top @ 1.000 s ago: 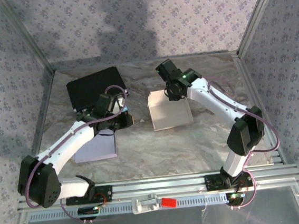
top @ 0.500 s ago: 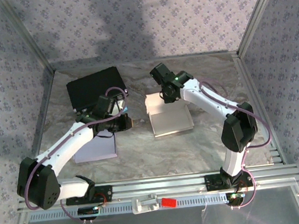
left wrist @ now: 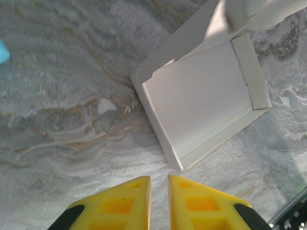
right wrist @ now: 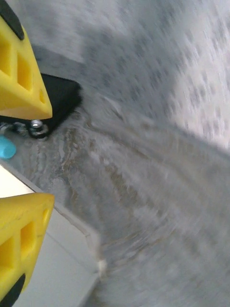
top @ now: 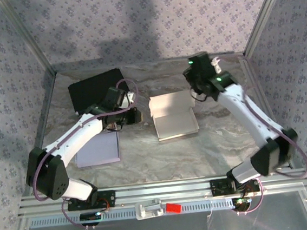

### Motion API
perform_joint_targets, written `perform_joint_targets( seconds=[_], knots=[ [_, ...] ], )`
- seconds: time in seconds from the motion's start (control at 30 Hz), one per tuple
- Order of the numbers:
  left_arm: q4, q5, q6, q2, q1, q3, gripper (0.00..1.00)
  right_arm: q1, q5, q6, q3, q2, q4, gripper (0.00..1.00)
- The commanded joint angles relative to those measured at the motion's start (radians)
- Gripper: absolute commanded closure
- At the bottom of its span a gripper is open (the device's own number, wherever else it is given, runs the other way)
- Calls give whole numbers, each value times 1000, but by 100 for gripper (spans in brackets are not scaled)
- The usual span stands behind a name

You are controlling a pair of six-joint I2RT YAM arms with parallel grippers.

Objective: Fold the paper box

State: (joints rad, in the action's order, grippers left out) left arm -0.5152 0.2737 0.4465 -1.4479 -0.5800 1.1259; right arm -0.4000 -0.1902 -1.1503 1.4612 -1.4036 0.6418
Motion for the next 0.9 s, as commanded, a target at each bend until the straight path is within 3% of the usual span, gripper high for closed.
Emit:
perform_joint_targets(
  seconds=[0.0, 0.07, 0.2, 0.47, 0.87],
  knots=[
    [24, -104, -92, -37, -59, 72, 82, 132, 357, 752, -153, 95, -99, 54],
    [60, -165, -127, -57, -90, 79, 81, 220, 492, 965, -221, 99, -32, 54],
    [82, -205, -131, -114, -93, 117, 77, 307, 600, 1111, -354, 96, -76, 53],
    [126, -257, -152, -164, -93, 116, 69, 316, 596, 1277, -493, 98, -333, 47],
    [121, -253, -143, -259, -92, 211, 68, 312, 618, 1423, -325, -118, -276, 48]
  ],
)
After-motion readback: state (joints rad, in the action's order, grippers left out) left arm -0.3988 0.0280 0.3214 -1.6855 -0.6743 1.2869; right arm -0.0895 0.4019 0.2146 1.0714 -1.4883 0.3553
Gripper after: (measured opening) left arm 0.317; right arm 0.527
